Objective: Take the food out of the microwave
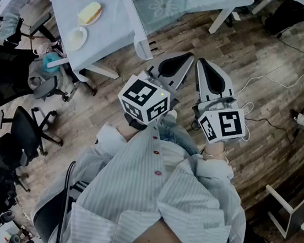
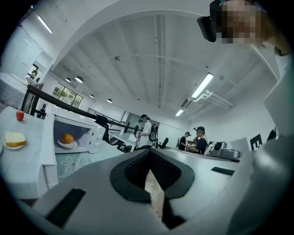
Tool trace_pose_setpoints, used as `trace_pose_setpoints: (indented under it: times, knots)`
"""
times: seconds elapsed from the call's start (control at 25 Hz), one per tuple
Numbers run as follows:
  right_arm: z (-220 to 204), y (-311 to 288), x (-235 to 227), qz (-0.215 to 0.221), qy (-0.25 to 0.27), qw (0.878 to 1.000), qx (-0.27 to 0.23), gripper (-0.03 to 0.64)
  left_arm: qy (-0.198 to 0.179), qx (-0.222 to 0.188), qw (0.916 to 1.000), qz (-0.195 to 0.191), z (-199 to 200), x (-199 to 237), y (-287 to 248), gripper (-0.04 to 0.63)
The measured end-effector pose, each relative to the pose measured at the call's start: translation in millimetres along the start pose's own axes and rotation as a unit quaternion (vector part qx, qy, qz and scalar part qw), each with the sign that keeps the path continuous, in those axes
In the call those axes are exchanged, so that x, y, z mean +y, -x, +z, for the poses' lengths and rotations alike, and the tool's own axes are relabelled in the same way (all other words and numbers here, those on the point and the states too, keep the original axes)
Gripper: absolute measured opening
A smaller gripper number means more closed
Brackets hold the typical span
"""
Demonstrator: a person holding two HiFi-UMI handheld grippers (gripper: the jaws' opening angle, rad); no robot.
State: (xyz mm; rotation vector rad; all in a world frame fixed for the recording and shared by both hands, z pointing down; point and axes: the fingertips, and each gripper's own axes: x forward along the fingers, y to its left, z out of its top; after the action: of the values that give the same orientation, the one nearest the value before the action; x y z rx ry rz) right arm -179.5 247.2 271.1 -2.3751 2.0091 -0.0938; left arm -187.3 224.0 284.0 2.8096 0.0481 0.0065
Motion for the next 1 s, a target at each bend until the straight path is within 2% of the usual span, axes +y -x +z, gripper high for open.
trace_pose_setpoints:
  times: [0.64, 1.0]
  knots:
    - [-3.3, 37.3, -6.8, 0.012, -0.016, 1.000, -0.016, 0.032, -0.001, 0.001, 0.9995, 0.031, -21.0, -27.8, 4.6, 0.008]
    - [-7.9, 27.2, -33.8, 0.021, -0.030, 0.999, -0.008, 0.032, 0.004, 0.006, 0.9991, 0.042, -24.1, -17.6, -24.6, 0.008]
